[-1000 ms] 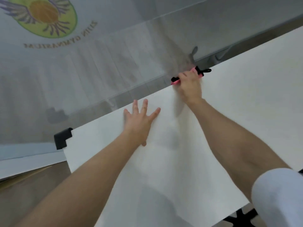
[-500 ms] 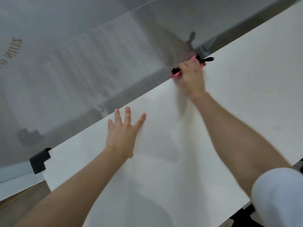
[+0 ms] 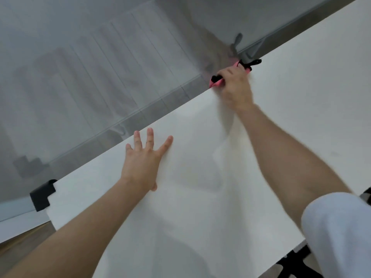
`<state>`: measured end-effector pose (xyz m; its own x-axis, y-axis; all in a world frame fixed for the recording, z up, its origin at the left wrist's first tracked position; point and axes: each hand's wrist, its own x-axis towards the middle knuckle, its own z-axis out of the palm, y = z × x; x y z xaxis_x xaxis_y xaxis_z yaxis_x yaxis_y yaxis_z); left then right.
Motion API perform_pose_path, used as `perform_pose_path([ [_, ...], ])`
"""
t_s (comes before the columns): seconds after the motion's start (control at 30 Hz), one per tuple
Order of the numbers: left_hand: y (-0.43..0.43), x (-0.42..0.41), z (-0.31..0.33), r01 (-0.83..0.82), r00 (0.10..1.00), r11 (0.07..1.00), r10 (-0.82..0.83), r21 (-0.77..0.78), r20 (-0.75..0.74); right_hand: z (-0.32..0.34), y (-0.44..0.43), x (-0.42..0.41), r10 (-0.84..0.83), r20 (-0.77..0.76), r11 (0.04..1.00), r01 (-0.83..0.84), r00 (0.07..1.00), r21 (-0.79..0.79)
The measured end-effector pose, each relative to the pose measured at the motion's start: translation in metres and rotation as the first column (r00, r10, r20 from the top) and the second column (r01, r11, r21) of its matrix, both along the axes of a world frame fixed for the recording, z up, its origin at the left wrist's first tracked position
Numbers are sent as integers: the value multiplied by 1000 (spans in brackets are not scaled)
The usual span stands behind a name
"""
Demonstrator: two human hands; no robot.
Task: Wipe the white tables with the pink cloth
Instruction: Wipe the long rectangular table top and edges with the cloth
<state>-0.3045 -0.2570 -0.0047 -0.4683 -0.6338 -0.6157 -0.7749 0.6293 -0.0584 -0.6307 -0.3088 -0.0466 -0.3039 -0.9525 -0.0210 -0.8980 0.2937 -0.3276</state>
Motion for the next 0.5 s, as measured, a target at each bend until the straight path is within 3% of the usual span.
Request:
perform_pose_path([
  [0.07,1,-1,0,-1,1000,1000,1,-3,1,-3,3,59,92,-18,995,-92,996,28],
  [0.17,0,-1,2,10,1000,1000,-9,-17,18,-4,20,146,456,72,887,-460,887,44],
  [0.27,0,1,1,5,1000,1000,-5,-10,2,5,14,112,570,210,809,-587,794,25],
  [0.33,0,2,0,-1,1000,1000,1,-10,-8,7,3,42,460,171,879,-474,871,47],
  [0.4,0,2,-2,-1,1000,1000,1,-9,-11,9,0,-35,248,42,968,-250,968,34],
  [0.5,-1,1,-3,-1,1000,1000,0,-20,-9,6,-3,-73,33,-34,997,-31,999,71],
])
